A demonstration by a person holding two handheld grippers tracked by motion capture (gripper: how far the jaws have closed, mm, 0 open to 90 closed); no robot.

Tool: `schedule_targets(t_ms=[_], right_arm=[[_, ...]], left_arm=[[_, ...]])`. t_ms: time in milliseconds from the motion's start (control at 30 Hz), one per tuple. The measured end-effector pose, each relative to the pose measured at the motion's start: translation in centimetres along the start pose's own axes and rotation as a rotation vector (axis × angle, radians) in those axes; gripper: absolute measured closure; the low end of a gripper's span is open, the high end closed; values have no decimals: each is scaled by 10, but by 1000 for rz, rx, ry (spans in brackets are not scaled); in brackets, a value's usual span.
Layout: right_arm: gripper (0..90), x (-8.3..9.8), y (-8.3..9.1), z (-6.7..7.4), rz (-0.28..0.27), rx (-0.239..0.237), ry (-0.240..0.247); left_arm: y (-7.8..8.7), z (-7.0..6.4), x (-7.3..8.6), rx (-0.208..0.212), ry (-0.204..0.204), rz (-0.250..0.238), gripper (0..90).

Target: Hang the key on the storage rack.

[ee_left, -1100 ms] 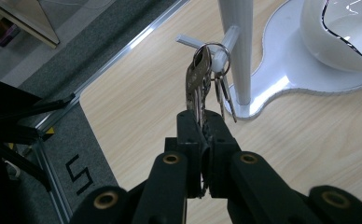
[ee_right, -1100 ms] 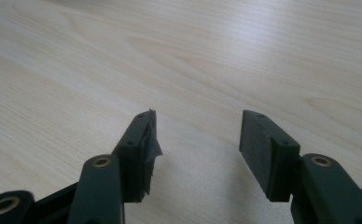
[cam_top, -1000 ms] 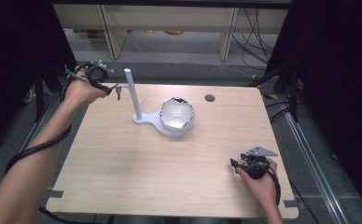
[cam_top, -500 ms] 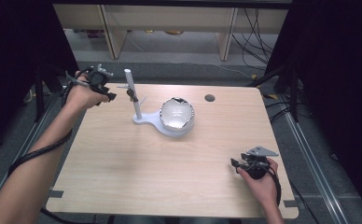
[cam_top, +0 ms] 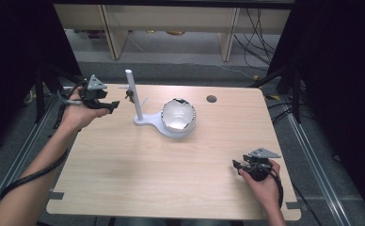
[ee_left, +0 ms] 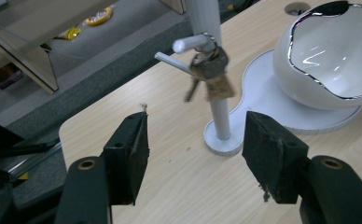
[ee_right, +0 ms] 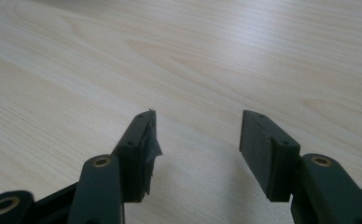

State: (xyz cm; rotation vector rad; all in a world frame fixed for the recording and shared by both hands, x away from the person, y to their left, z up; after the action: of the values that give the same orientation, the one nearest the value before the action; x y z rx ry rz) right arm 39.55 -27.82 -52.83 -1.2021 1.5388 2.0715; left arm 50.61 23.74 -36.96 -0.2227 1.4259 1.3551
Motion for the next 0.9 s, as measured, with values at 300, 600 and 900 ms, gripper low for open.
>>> schedule_targets(t_ms=[300, 600, 900], right_arm=[[472, 1, 0, 2, -20, 23, -7], [475, 1, 2, 2, -47, 20, -13], [473, 2, -1, 3, -52, 7, -12]], left_arm=[[2, -28, 39, 0, 76, -183, 395], [-7, -77, 114, 9, 201, -310, 396], [-10, -106, 154, -23, 260, -362, 387]])
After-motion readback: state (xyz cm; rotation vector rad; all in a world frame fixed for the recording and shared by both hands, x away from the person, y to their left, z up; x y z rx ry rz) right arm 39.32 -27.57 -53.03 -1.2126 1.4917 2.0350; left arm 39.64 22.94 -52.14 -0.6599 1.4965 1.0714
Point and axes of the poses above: each handheld gripper's, and its own axes: y roughly backward along the jaws, x roughly out of its underside, z roughly to its left, the point moved 3 cm from there along -y, roughly forward along the jaws, and after that the axes turned 2 degrees about -y, right-handed, at the moved point
